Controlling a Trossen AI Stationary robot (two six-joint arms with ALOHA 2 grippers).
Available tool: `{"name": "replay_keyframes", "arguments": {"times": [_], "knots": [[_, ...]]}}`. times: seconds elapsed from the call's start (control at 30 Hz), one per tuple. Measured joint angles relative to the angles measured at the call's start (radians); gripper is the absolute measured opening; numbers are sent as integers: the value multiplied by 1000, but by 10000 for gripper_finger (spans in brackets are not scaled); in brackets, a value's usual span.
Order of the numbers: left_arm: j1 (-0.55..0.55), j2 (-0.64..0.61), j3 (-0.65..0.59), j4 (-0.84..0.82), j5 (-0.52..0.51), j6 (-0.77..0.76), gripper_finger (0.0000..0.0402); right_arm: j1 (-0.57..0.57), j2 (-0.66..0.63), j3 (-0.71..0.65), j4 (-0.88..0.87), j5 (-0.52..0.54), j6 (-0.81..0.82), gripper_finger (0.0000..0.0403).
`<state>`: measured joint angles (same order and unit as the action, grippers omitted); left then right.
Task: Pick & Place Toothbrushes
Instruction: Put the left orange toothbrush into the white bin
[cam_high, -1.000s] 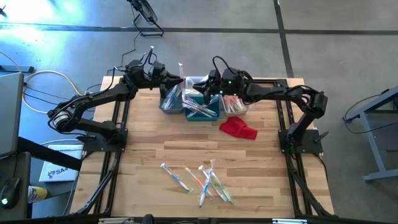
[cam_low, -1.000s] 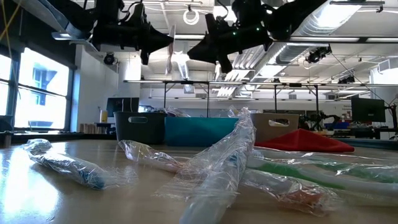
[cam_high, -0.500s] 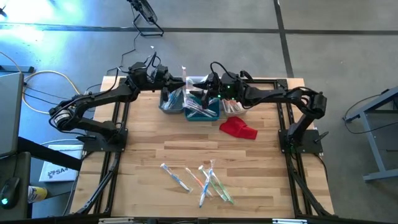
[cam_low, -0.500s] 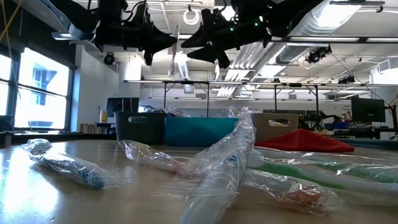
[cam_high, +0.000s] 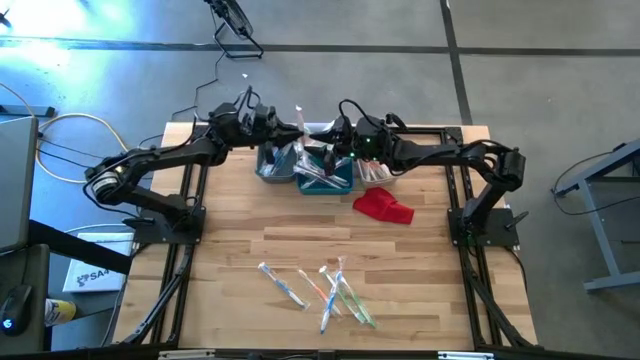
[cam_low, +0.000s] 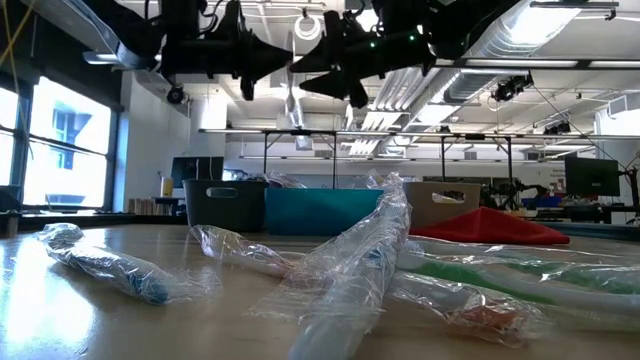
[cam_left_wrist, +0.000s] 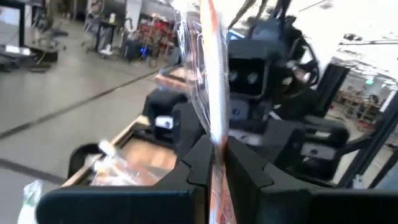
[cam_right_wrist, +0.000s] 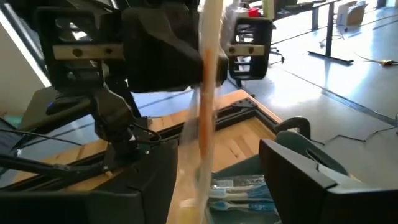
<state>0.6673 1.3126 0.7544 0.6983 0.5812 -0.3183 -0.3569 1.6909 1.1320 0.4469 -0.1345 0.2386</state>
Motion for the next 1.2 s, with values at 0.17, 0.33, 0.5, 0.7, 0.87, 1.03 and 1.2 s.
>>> {"name": "replay_keyframes", "arguments": {"times": [0.17,0.33,0.5,0.7,0.87,1.03,1.2], "knots": [[-29,1,0,5,-16,8,28,0,0,0,22,-41,0,204],[-54,7,0,7,-40,28,28,0,0,0,21,-49,0,190],[-52,26,0,10,-45,23,28,5,0,0,20,-52,0,163],[-53,28,0,10,-44,23,28,6,0,0,20,-53,0,101],[-53,28,0,10,-44,22,28,5,0,0,20,-52,-3,48],[-53,28,0,10,-40,23,28,5,0,0,19,-51,-7,13],[-53,28,0,9,-40,23,28,5,0,0,19,-51,-7,13]]}}
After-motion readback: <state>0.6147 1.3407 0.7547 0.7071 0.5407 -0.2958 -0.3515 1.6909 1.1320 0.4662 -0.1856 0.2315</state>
